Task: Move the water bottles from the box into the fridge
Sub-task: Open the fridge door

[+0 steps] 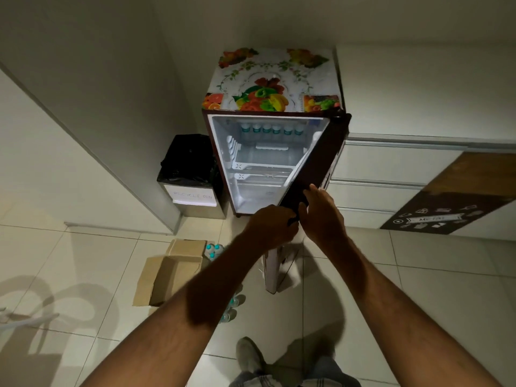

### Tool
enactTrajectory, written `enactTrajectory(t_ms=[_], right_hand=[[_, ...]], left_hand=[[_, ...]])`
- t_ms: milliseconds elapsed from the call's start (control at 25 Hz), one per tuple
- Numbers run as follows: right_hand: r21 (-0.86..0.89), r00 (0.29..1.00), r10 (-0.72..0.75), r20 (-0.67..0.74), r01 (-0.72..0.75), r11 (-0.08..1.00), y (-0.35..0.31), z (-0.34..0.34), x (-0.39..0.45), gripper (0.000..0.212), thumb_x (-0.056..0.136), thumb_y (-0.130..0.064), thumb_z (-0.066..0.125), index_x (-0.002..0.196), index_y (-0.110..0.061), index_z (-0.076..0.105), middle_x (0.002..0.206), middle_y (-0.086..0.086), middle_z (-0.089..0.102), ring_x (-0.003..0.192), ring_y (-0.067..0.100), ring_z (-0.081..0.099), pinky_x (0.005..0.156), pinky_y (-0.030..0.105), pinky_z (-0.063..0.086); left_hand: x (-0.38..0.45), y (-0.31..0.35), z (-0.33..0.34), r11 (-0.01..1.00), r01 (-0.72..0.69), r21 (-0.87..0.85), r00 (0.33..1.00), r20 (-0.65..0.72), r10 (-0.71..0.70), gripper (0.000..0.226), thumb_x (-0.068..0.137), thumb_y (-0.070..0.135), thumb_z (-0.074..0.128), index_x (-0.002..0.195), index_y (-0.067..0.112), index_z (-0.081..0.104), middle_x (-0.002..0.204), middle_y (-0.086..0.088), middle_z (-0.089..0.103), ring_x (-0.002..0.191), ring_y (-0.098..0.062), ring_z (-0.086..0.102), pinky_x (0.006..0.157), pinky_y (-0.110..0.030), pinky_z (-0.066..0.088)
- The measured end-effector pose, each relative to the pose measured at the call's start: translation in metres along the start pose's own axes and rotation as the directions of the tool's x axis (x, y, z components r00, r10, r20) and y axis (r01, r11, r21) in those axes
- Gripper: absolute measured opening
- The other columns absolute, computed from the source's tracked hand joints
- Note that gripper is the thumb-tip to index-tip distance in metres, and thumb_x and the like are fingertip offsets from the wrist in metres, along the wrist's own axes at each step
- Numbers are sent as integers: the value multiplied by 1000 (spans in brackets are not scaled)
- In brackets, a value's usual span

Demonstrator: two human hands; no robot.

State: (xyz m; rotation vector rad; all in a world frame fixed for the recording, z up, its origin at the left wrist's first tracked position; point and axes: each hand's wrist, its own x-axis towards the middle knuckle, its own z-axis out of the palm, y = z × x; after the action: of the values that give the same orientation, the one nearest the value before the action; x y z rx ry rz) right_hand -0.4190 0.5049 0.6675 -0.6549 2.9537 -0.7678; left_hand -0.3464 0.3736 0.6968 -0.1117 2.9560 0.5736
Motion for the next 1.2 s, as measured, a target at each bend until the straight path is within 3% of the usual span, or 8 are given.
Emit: enactTrajectory(t_ms=[80,160,400,520,680,800,960,1200], right_hand=[[-23,998,20,57,-19,1000,25,-13,-7,44,102,-29,51,143,-14,51,154,9,45,142,29,42,110,43,44],[-42,996,22,89,-18,999,51,-26,-14,47,104,-31,47,149,-17,46,160,5,38,147,27,35,115,42,38],[45,993,72,91,-76,996,124,-69,-35,47,105,-33,47,149,-17,46,158,5,40,142,28,41,115,42,41],[2,993,103,51,-103,995,155,-89,-45,45,102,-33,54,144,-17,52,150,6,47,131,27,50,103,41,50],[-127,985,172,15,-169,977,192,-110,-47,49,99,-41,59,142,-18,53,146,4,49,120,24,54,93,35,54],[-188,977,211,7,-206,960,215,-120,-44,51,98,-35,60,145,-17,50,154,5,42,128,28,50,99,38,50],[-277,966,257,11,-244,929,242,-132,-37,57,95,-23,56,149,-20,42,161,5,32,144,32,33,112,47,38],[-315,966,258,17,-240,918,277,-147,-21,59,94,-19,59,151,-21,41,162,5,31,151,34,23,119,52,26]], left_hand=[[14,22,3,999,-46,-1,999,27,46,29,100,34,47,95,19,72,88,1,72,71,-14,64,72,-28,54],[25,45,13,997,-46,-69,999,-14,45,25,100,27,50,99,15,73,95,-3,72,83,-19,67,80,-29,55],[58,120,52,987,-109,-122,971,-225,80,28,97,28,57,119,12,66,127,-9,61,120,-28,53,102,-30,42],[74,146,72,987,-138,-84,982,-143,125,37,98,30,56,133,17,58,146,-7,50,138,-27,41,111,-41,42],[94,180,92,974,-227,27,965,-129,229,52,93,23,66,142,14,53,151,-11,46,140,-30,41,110,-40,41],[114,206,97,962,-253,101,962,-80,261,58,92,24,64,147,15,47,156,-11,39,146,-30,33,115,-40,36],[144,232,99,937,-262,233,965,68,253,67,98,33,54,158,23,24,166,-6,15,154,-27,7,123,-41,20],[171,257,105,948,-262,181,962,130,241,75,98,29,57,160,23,15,168,-7,3,155,-25,-1,125,-44,16]])
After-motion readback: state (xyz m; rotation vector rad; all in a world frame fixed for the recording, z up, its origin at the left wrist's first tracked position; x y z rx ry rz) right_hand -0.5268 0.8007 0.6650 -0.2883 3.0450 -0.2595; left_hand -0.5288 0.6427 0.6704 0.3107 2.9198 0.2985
